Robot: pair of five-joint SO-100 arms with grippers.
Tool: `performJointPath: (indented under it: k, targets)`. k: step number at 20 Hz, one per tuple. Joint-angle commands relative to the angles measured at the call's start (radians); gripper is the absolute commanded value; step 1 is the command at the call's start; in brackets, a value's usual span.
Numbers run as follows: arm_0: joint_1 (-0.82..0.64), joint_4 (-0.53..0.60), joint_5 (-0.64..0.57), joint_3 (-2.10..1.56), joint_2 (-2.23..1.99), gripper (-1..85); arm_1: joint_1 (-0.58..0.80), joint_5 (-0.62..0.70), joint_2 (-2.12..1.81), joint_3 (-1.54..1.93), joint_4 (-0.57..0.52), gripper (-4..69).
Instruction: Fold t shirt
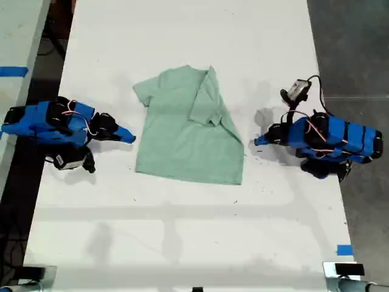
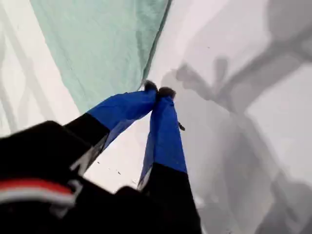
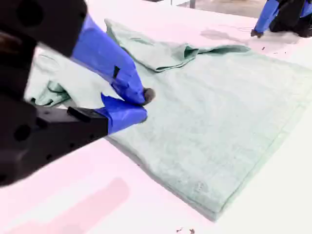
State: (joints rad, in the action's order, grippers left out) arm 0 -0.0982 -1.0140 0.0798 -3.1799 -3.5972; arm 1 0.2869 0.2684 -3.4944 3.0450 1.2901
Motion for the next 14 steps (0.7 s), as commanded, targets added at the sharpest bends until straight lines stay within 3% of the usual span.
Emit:
performJointPath:
  k: [1,9,11,14]
  targets:
    - [-0.227,0.095,-0.132,-0.044,-0.011,-0.1,-0.023,-0.114,-0.015,0.060,0.000,1.4]
    - [-0.202,0.091,-0.147,-0.037,-0.011,-0.1,-0.025,-0.118,-0.015,0.061,0.000,1.4]
    - [-0.253,0.114,-0.179,0.058,0.028,-0.1,-0.023,-0.121,-0.015,0.061,0.000,1.4]
    - [-0.428,0.005,-0.420,0.580,0.629,-0.1,-0.023,-0.124,-0.015,0.061,0.000,1.4]
